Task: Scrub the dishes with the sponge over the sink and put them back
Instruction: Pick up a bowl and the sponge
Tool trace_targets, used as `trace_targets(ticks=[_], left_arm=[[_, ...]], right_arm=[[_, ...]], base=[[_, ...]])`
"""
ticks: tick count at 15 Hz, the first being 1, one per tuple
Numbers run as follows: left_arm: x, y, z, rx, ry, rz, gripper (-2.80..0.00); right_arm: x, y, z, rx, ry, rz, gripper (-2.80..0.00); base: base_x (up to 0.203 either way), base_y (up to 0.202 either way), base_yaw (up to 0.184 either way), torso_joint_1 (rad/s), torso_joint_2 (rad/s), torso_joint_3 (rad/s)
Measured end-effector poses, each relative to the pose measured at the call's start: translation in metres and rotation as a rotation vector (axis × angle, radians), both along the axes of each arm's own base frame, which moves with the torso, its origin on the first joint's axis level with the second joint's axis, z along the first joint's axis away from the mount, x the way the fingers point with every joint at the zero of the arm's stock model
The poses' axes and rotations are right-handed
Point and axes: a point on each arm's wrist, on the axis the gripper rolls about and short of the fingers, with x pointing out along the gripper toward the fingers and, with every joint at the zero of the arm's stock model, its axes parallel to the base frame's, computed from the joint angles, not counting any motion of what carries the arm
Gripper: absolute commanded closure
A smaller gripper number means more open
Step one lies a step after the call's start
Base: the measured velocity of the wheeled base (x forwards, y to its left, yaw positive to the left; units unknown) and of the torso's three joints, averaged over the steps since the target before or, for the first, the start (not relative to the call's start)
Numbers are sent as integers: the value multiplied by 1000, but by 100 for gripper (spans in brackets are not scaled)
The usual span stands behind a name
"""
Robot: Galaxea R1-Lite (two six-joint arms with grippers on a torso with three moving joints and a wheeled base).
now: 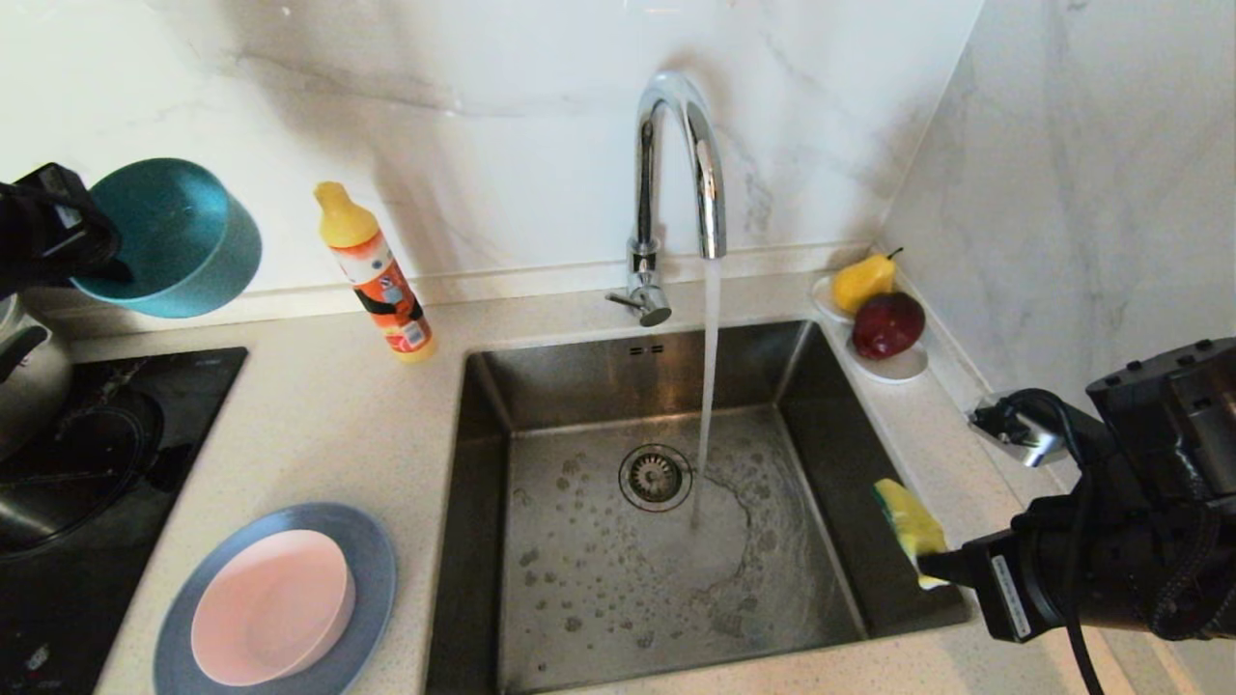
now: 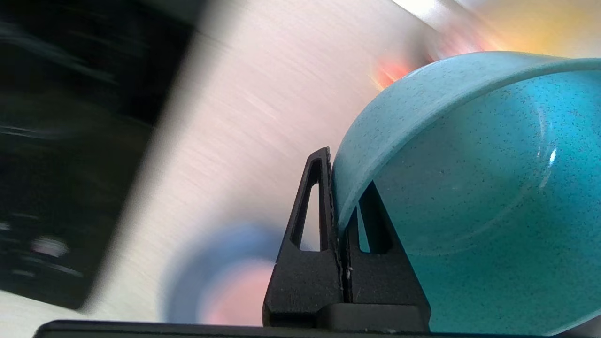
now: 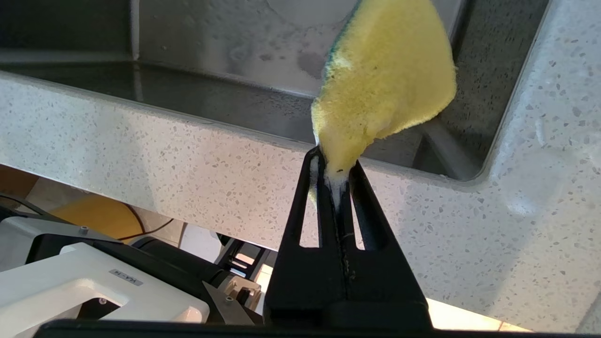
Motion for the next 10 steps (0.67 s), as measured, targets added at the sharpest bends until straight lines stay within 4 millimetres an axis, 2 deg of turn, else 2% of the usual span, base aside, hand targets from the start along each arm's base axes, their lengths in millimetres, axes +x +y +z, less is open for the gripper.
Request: trace_targets(ticks=[2, 4, 6, 10], left_arm=[[-21, -44, 7, -8, 18, -176, 0], [-29, -79, 2, -8, 63, -304, 0], [-24, -114, -15, 6, 139, -395, 0], [5, -183, -52, -7, 225, -511, 0]], right_arm=[[-2, -1, 1, 2, -5, 0, 0], [-4, -2, 2, 6, -11, 0, 0], [-5, -3, 3, 9, -16, -2, 0], [-10, -6, 5, 38, -18, -27, 0]], base=[[0, 0, 0, 0, 0, 0], [0, 0, 0, 0, 0, 0], [0, 0, 0, 0, 0, 0], [0, 0, 0, 0, 0, 0]])
